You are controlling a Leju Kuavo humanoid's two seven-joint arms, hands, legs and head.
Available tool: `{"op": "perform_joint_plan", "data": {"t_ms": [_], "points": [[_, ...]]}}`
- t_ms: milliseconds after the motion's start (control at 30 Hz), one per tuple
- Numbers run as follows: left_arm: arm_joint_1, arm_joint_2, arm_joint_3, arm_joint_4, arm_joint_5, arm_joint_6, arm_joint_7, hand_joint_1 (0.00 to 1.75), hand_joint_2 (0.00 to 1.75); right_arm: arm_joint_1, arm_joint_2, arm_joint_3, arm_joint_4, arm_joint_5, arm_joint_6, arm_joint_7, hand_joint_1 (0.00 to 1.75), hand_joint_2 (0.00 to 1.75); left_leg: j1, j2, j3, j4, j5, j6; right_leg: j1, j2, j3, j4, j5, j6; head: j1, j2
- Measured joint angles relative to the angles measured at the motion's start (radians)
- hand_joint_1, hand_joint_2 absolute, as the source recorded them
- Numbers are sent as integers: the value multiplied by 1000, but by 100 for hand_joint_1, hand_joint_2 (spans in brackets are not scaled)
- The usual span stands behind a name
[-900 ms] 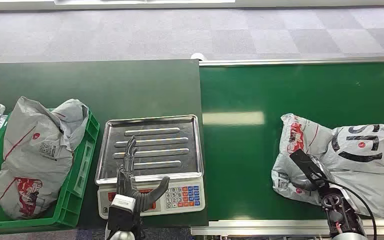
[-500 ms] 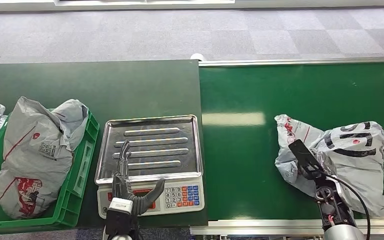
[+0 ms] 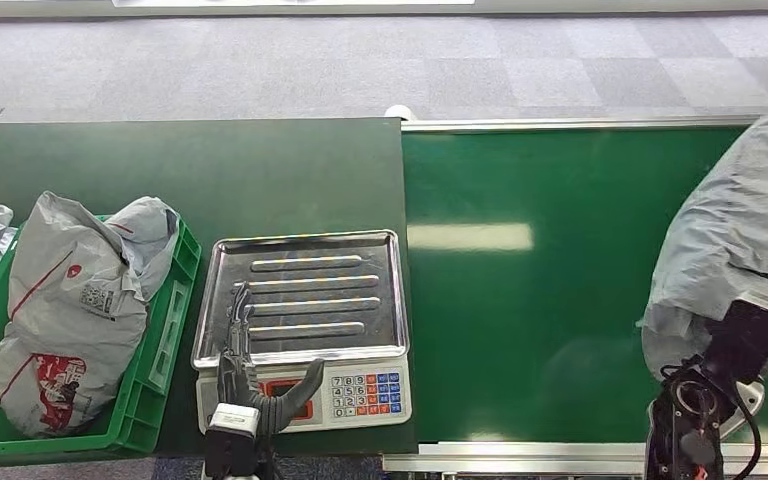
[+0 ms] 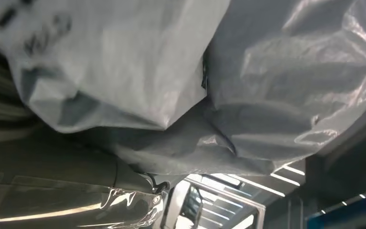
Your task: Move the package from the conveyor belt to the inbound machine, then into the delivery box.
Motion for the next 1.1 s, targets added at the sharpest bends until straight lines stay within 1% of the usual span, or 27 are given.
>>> {"op": "perform_joint_plan", "data": {"t_ms": [100,200,433,567,667,833,967,1100], "points": [[-5,0,1,5,4,5,-11,0,175,45,17,-6,-120,10,16,-5,175,175,0,4,1,0,-1,0,0,4,0,0,0,0,0,0],[-12,0,3,5,4,6,-18,0,175,54,30,1,-175,23,26,-14,175,175,0,4,2,0,-1,0,0,4,0,0,0,0,0,0],[-24,1,8,2,3,6,-23,0,175,55,51,23,-221,36,40,-17,175,175,0,4,2,0,0,0,0,3,1,0,0,0,0,0],[-29,5,15,-18,-2,10,-32,0,175,54,62,50,-225,67,92,-11,175,175,0,4,2,0,0,0,0,4,1,0,0,0,0,0],[-39,10,21,-36,-12,9,-38,0,175,50,70,98,-215,147,127,13,175,175,0,4,2,0,0,0,1,3,1,0,0,0,0,0],[-66,15,31,-48,-20,0,-45,0,175,32,87,202,-173,297,150,67,175,175,1,4,2,0,0,0,1,3,1,1,0,0,0,0],[-96,18,34,-46,-25,-5,-48,0,175,10,120,289,-153,427,166,131,175,175,1,4,2,0,0,0,1,3,1,1,0,-1,0,0],[-123,18,37,-43,-23,-12,-49,0,175,-15,153,359,-143,482,173,161,175,175,1,4,2,0,0,0,1,3,1,1,0,-1,0,0]]}}
